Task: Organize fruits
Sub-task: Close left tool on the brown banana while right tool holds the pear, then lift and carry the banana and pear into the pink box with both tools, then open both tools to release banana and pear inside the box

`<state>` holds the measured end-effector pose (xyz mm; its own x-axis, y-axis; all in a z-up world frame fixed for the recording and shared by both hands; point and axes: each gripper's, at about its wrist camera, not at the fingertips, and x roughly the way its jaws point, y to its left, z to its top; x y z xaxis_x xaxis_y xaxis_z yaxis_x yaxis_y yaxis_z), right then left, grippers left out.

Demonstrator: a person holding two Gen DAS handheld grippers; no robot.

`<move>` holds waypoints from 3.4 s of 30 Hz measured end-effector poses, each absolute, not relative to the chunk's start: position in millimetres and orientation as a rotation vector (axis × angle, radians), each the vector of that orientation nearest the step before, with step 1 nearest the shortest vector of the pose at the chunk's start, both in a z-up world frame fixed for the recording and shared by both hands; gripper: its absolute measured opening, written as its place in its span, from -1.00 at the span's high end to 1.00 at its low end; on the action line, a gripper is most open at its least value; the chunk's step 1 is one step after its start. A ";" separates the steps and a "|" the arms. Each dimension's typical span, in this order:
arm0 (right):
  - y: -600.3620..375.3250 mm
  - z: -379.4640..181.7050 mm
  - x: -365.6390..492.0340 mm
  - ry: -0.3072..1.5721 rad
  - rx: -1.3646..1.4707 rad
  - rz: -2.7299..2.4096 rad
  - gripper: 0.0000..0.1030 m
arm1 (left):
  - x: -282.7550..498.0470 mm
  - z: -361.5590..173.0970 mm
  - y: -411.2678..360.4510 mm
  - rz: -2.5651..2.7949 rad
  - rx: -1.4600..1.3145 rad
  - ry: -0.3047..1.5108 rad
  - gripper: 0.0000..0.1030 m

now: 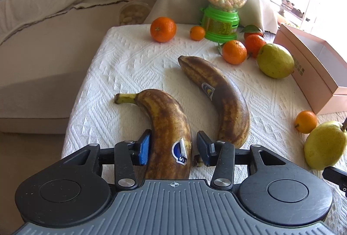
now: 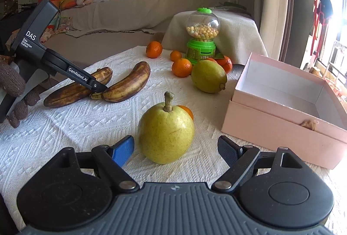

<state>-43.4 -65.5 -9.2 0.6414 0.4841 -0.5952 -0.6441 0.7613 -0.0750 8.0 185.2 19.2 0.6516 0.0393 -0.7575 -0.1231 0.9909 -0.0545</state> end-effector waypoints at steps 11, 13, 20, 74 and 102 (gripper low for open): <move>-46.0 -7.2 -27.9 0.615 -0.292 0.676 -0.50 | 8.7 17.0 179.9 0.118 -0.087 0.819 0.05; -43.6 -8.9 -25.7 0.630 -0.302 0.682 -0.26 | 6.9 15.3 174.8 0.125 -0.038 0.800 0.11; -61.0 2.6 -24.1 0.670 -0.237 0.681 -0.20 | -36.0 34.5 168.1 0.125 -0.016 0.684 0.20; -217.2 90.3 82.0 0.599 0.055 0.384 -0.20 | 125.9 117.8 32.1 -0.324 -0.305 0.691 0.23; -57.8 67.0 94.0 0.669 -0.187 0.450 -0.48 | -13.9 49.6 177.4 0.029 -0.298 0.543 0.23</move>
